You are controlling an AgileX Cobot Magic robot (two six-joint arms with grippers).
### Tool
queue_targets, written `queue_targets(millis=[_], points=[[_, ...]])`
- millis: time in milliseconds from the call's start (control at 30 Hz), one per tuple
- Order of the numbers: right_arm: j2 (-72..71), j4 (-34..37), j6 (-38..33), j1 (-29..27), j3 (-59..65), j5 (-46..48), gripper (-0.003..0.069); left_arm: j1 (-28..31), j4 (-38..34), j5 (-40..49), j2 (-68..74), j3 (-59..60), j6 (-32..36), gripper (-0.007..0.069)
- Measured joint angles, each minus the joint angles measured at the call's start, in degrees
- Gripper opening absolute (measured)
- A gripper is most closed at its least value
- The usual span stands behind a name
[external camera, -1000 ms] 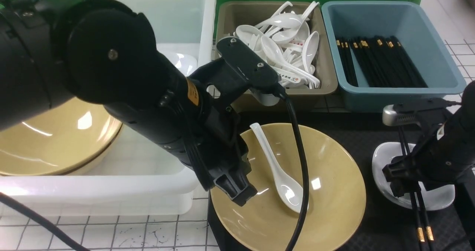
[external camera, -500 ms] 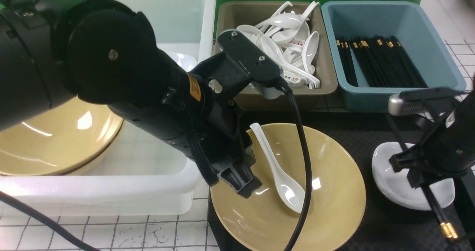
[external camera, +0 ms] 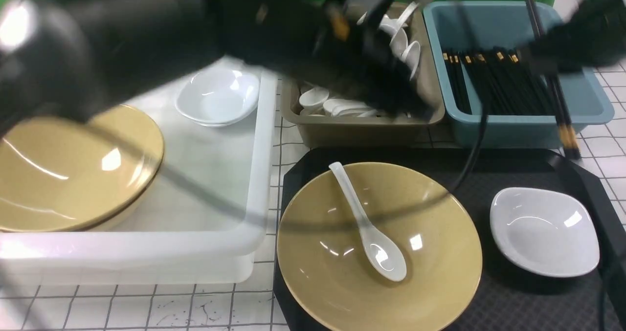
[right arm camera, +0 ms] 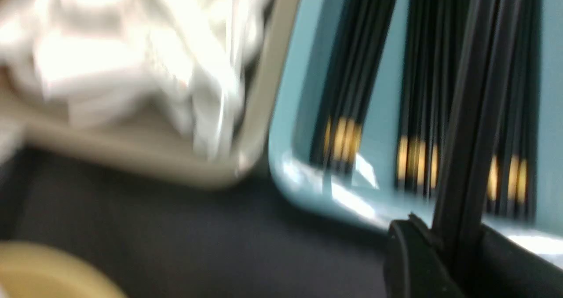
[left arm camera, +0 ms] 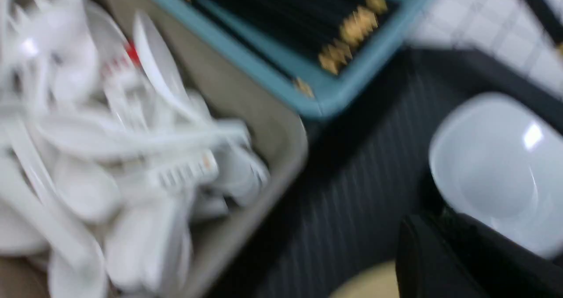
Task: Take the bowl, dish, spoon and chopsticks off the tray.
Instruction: Use the right arm to put the chopsticks into the small storage box on the right
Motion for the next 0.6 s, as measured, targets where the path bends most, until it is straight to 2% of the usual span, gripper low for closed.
queue_targets(millis=[200, 433, 567, 600], points=[[13.38, -0.10, 3.56, -3.40, -15.60, -3.84, 0.0159, 3.10, 0.37, -1.32, 6.74, -13.17, 0.00, -0.0006], [27.09, -0.10, 6.27, -6.32, -27.45, -4.50, 0.0159, 3.80, 1.67, -2.15, 7.74, -15.11, 0.00, -0.0006], [33.38, -0.16, 6.39, -6.85, -30.51, -3.43, 0.0167, 3.80, 1.97, 1.80, 7.68, -15.15, 0.00, -0.0006], [34.94, -0.16, 6.39, -6.85, -30.87, -1.13, 0.0192, 3.80, 2.18, 4.21, 7.50, -15.15, 0.00, -0.0006]])
